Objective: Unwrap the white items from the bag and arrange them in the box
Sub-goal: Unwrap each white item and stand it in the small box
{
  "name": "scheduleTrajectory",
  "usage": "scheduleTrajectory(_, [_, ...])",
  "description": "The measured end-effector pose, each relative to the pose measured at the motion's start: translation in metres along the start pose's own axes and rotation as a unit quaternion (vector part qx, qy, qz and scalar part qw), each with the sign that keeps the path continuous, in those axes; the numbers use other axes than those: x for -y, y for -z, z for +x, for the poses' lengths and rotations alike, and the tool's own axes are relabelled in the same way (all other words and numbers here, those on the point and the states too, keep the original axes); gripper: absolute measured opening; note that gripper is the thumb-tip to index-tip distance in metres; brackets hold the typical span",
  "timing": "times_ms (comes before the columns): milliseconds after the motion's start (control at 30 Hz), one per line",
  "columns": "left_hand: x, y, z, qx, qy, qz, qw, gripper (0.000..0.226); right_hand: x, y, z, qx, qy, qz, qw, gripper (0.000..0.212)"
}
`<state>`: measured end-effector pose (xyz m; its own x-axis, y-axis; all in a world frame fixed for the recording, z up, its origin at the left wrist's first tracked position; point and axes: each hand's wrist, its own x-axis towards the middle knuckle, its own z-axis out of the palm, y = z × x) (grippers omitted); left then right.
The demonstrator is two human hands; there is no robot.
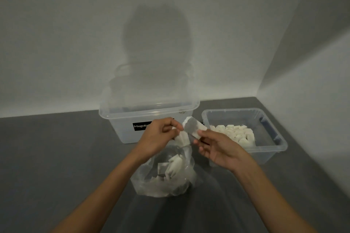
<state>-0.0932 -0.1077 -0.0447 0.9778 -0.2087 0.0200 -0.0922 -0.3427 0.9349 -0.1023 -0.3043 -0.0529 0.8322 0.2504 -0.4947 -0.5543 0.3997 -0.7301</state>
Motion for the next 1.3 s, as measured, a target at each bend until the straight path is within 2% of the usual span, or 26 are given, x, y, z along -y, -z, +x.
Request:
scheduleTrajectory(100, [-0.014,-0.022,0.008,0.032,-0.011,-0.047,0.998,0.011,0.002,0.009,0.0,-0.007,-0.014,0.048,0.999,0.019])
scheduleTrajectory(167, [-0.021,-0.036,0.014,0.026,-0.033,-0.058,0.997,0.014,0.005,0.017,0.0,-0.01,-0.005,0.039,0.999,0.022])
scheduleTrajectory(233, [-0.026,-0.048,0.022,0.003,-0.057,-0.04,0.998,0.013,0.01,0.025,-0.003,-0.017,0.021,-0.015,1.0,0.018])
scheduleTrajectory(300, [-0.028,-0.057,0.034,-0.012,-0.07,0.008,0.997,0.011,0.021,0.033,-0.008,-0.049,0.087,-0.119,0.988,0.015])
scheduleTrajectory(333, [-0.031,-0.061,0.039,-0.012,-0.076,0.045,0.996,0.011,0.029,0.037,-0.011,-0.079,0.135,-0.185,0.97,0.019])
scheduleTrajectory(400, [-0.037,-0.069,0.049,0.003,-0.093,0.123,0.988,0.01,0.047,0.046,-0.015,-0.139,0.235,-0.306,0.912,0.025])
scheduleTrajectory(467, [-0.044,-0.077,0.058,0.016,-0.114,0.186,0.976,0.01,0.065,0.055,-0.017,-0.137,0.314,-0.39,0.855,0.024])
scheduleTrajectory(567, [-0.054,-0.092,0.069,0.031,-0.129,0.215,0.968,0.008,0.084,0.067,-0.017,-0.109,0.356,-0.489,0.789,0.015])
scheduleTrajectory(633, [-0.059,-0.101,0.077,0.043,-0.133,0.212,0.967,0.007,0.092,0.076,-0.017,-0.105,0.358,-0.518,0.77,0.01])
scheduleTrajectory(767, [-0.06,-0.114,0.09,0.047,-0.125,0.2,0.971,0.018,0.108,0.096,-0.014,-0.112,0.358,-0.52,0.767,0.004])
scheduleTrajectory(833, [-0.057,-0.119,0.098,0.043,-0.114,0.206,0.971,0.015,0.115,0.108,-0.009,-0.122,0.354,-0.526,0.764,0.002])
scheduleTrajectory(1033, [-0.051,-0.126,0.111,0.062,-0.03,0.161,0.985,0.02,0.119,0.132,0.007,-0.128,0.312,-0.562,0.755,0.005])
scheduleTrajectory(1167, [-0.047,-0.128,0.12,0.081,-0.016,0.195,0.977,0.008,0.117,0.139,0.017,-0.127,0.282,-0.595,0.742,0.008])
scheduleTrajectory(1300, [-0.047,-0.134,0.125,0.079,-0.035,0.248,0.965,0.015,0.111,0.141,0.026,-0.122,0.261,-0.607,0.741,0.013])
